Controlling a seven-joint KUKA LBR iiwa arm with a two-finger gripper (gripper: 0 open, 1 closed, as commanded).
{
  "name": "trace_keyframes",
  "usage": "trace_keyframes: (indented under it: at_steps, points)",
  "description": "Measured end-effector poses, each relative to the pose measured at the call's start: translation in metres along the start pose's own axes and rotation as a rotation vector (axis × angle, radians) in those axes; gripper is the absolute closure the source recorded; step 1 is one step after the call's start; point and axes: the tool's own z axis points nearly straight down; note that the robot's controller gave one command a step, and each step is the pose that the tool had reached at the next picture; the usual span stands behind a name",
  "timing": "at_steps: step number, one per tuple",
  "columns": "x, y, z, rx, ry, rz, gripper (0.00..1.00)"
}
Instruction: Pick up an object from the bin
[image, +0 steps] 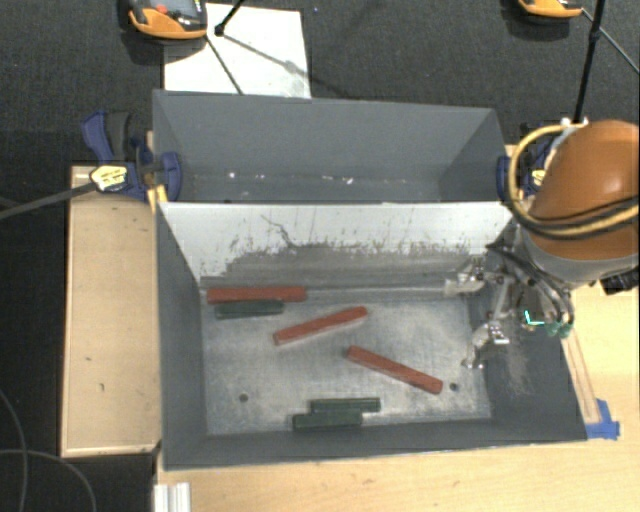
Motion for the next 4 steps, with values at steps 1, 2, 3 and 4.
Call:
trace_keyframes:
  at_steps: [1,2,3,4]
  points:
    - [-0.001,0.0,-0.004,0.001,-0.008,-0.002,0.0]
    - [-0.004,0.004,0.02,0.003,-0.02,-0.015,0.0]
    - [-0.003,0.009,0.045,0.002,-0.015,-0.026,0.0]
    - [-0.02,-0.019,0.075,0.0,-0.007,-0.17,0.0]
